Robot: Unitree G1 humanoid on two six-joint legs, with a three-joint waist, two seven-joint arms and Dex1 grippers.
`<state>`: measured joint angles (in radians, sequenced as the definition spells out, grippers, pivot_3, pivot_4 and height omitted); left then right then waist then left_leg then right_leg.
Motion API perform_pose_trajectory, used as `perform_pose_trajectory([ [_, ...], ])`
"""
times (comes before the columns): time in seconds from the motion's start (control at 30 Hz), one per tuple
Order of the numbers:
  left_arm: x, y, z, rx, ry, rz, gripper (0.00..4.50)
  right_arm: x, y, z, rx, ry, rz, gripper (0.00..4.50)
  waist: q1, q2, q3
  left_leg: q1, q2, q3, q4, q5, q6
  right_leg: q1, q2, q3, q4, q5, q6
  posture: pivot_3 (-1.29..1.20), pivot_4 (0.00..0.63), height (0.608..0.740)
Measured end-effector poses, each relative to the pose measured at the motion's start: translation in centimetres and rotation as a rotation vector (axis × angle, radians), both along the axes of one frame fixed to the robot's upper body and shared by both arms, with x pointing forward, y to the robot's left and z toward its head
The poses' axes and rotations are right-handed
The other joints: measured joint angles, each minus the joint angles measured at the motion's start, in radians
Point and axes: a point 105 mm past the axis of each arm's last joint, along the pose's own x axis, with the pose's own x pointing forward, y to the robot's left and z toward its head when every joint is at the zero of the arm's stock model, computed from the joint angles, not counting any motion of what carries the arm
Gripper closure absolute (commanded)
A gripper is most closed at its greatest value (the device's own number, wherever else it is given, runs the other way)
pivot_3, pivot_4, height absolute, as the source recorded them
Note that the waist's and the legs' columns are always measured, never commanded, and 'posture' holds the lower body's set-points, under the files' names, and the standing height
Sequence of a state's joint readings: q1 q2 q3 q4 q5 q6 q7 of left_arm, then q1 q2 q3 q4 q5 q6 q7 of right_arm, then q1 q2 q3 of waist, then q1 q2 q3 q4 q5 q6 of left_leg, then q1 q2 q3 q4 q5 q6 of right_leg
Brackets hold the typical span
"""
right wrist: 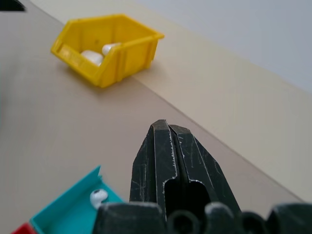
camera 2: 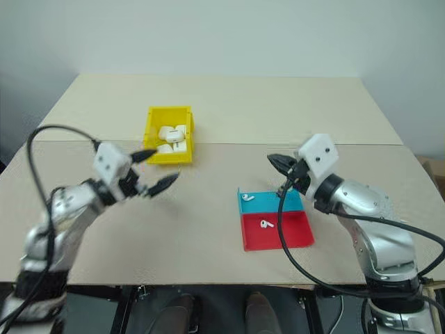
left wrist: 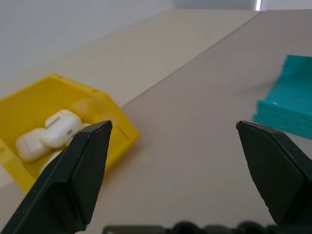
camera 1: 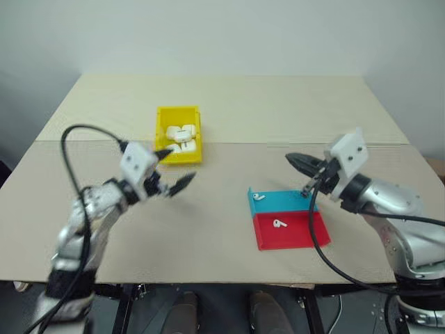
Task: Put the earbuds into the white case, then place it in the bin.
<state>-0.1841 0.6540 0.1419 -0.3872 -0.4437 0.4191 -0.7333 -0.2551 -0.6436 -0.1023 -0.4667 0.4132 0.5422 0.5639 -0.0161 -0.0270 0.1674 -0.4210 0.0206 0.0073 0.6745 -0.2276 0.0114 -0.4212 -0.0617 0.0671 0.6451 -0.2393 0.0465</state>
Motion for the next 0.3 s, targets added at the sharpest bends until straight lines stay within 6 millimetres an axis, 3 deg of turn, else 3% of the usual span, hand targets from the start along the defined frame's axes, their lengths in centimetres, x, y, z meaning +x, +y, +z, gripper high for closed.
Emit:
perform_pose_trajectory([
  [0.13,-3.1,0.7,-0.6,-0.007,0.075,0.005,0.07,-1.3,-0.3,-2.4,0.009,0.062,0.001,4.50,0.004,0.000,0.000,0.010,0.000,0.002,0.002,0.000,0.000,0.012,0.000,0.000,-0.001,0.000,0.000,0.00,0.150,0.740],
  [0.3,-4.5,-0.4,-0.1,-0.075,0.107,-0.026,0.07,-2.1,0.1,-1.8,-0.004,0.012,0.035,4.50,0.000,0.000,-0.001,0.019,0.004,0.005,0.000,0.000,0.000,0.019,0.003,0.000,-0.004,-0.005,0.002,0.00,0.150,0.740],
])
